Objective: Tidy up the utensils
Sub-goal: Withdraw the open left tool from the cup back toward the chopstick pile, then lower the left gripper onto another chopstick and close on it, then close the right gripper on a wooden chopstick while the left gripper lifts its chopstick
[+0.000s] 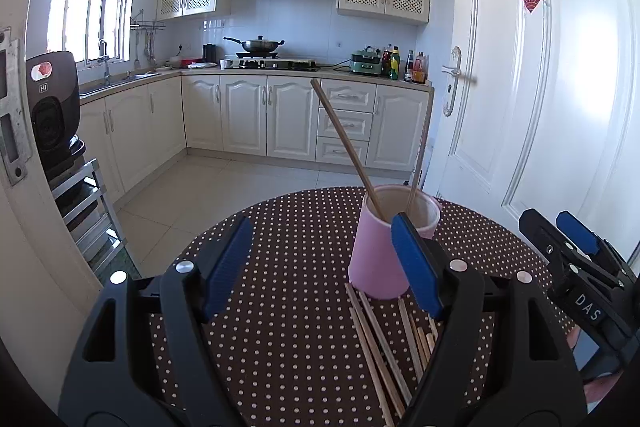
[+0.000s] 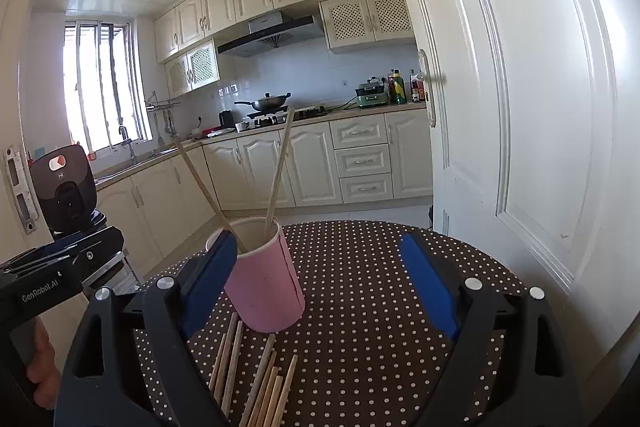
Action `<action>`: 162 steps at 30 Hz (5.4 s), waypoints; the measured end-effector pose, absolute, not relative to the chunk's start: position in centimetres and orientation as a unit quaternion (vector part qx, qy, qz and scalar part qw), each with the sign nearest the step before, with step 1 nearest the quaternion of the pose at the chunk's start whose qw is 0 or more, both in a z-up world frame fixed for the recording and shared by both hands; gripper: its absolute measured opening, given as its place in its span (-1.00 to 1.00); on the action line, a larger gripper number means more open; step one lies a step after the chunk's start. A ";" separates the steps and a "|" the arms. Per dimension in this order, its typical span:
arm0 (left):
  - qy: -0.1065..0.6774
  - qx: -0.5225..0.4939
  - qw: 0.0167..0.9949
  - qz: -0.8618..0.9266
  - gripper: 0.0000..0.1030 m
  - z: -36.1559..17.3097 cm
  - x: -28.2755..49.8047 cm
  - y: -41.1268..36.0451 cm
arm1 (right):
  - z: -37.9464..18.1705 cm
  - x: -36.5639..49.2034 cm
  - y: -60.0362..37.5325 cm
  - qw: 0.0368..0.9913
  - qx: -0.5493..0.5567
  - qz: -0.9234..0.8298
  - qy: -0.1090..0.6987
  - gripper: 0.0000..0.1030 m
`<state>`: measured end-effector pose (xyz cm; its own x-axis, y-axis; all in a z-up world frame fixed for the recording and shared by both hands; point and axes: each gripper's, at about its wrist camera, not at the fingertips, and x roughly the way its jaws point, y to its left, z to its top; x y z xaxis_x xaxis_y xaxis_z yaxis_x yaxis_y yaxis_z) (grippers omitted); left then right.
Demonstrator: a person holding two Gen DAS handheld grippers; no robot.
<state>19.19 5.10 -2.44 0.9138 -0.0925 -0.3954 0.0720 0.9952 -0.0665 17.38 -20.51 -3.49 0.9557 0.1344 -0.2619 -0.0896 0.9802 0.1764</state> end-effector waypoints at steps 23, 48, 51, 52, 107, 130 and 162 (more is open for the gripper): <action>0.282 -0.035 0.956 -0.075 0.51 -6.8 15.4 5.1 | -7.5 14.4 -20.8 0.957 0.063 0.066 0.277 0.66; 0.402 -0.051 0.911 -0.078 0.63 -12.3 16.9 4.7 | -9.7 13.5 -21.3 0.928 0.105 0.067 0.350 0.81; 0.413 -0.056 0.905 -0.080 0.63 -12.9 17.5 4.5 | -9.8 13.4 -21.4 0.928 0.100 0.066 0.352 0.81; 0.416 -0.055 0.904 -0.080 0.63 -13.0 17.6 4.4 | -9.8 13.4 -21.4 0.929 0.098 0.063 0.352 0.81; 0.437 0.006 0.898 -0.055 -0.72 -13.6 22.0 2.2 | -10.4 17.2 -19.7 0.916 0.054 0.039 0.396 0.81; 0.445 0.001 0.889 -0.110 -0.79 -13.9 19.6 4.2 | -11.7 20.1 -15.8 0.899 -0.021 -0.009 0.437 0.80; 0.436 -0.064 0.896 -0.059 -0.88 -14.0 21.0 4.7 | -9.8 18.0 -18.0 0.901 0.100 0.070 0.417 -0.89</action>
